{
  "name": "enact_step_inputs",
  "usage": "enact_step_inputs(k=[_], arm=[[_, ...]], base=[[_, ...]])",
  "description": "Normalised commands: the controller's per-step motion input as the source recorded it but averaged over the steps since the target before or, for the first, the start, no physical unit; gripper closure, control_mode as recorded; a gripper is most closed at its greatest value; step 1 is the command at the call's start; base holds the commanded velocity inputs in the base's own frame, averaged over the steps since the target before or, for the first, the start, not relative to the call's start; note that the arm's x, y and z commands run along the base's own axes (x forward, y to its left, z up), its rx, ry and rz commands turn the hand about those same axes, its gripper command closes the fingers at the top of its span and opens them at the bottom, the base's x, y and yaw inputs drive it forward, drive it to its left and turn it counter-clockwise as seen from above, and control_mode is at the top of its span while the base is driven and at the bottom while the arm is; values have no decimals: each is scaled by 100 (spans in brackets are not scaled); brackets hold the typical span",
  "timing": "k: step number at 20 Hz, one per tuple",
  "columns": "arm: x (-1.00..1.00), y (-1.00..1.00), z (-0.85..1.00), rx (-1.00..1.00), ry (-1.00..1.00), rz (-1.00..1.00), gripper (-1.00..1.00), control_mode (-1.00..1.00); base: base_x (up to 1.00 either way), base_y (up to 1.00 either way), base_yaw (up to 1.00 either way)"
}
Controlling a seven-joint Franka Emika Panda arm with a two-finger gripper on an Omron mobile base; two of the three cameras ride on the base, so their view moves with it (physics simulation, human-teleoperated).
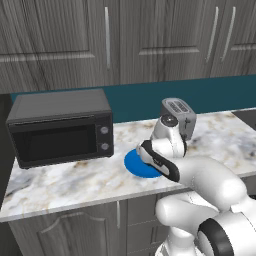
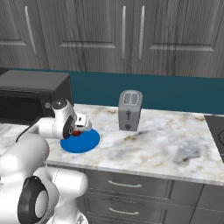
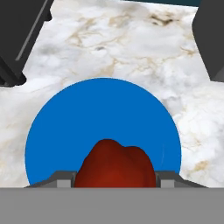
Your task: Pick bell pepper from the fridge and place it on the plate on the counter.
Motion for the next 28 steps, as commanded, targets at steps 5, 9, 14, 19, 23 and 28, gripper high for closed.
enact_step_inputs(k=[5, 9, 14, 19, 23, 28], arm=[[2, 0, -18, 0, 0, 0, 100, -100], [0, 0, -19, 0, 0, 0, 100, -100], [1, 0, -23, 0, 0, 0, 100, -100], [3, 0, -19, 0, 0, 0, 100, -100], [6, 0, -12, 0, 0, 0, 100, -100], [10, 0, -2, 0, 0, 0, 100, -100]], base=[[0, 0, 0], [0, 0, 0], [0, 0, 0], [0, 0, 0], [0, 0, 0], [0, 0, 0]])
